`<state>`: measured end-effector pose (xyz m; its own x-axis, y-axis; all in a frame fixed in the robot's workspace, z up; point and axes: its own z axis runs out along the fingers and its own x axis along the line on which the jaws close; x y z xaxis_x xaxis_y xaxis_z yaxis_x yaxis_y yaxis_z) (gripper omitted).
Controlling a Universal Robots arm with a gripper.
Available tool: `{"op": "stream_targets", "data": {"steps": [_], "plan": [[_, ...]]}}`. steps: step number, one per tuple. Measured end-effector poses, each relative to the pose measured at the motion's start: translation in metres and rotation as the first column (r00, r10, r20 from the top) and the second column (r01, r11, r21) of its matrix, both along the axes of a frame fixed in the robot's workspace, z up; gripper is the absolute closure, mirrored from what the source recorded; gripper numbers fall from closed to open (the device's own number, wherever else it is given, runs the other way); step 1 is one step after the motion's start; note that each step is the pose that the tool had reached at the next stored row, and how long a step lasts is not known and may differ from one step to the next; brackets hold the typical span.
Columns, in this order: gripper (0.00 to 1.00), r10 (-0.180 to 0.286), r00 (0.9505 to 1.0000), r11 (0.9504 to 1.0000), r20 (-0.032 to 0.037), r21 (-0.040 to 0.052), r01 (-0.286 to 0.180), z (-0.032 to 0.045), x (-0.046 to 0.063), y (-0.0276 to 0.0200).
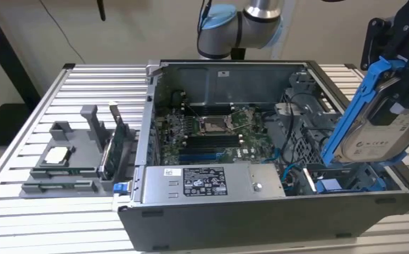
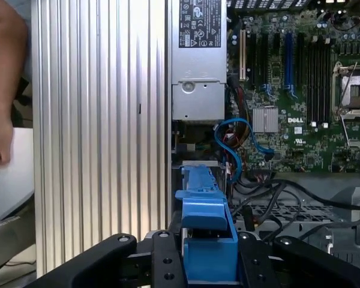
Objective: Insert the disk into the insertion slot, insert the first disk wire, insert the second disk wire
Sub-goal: 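Insert the disk into the insertion slot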
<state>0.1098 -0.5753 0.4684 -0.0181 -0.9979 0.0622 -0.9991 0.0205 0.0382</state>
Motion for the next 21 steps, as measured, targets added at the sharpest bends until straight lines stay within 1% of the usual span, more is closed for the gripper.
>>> {"op": "stream_targets", "data": {"steps": [7,15,21], "plan": [[0.67,0.0,1.0,1.0,0.0,0.0008,0.0,-0.0021,0.0,0.0],[0.67,0.0,1.0,1.0,0.0,0.0055,0.0,-0.0076,0.0,0.0],[0.67,0.0,1.0,1.0,0.0,0.0064,0.0,-0.0115,0.0,0.0]]}}
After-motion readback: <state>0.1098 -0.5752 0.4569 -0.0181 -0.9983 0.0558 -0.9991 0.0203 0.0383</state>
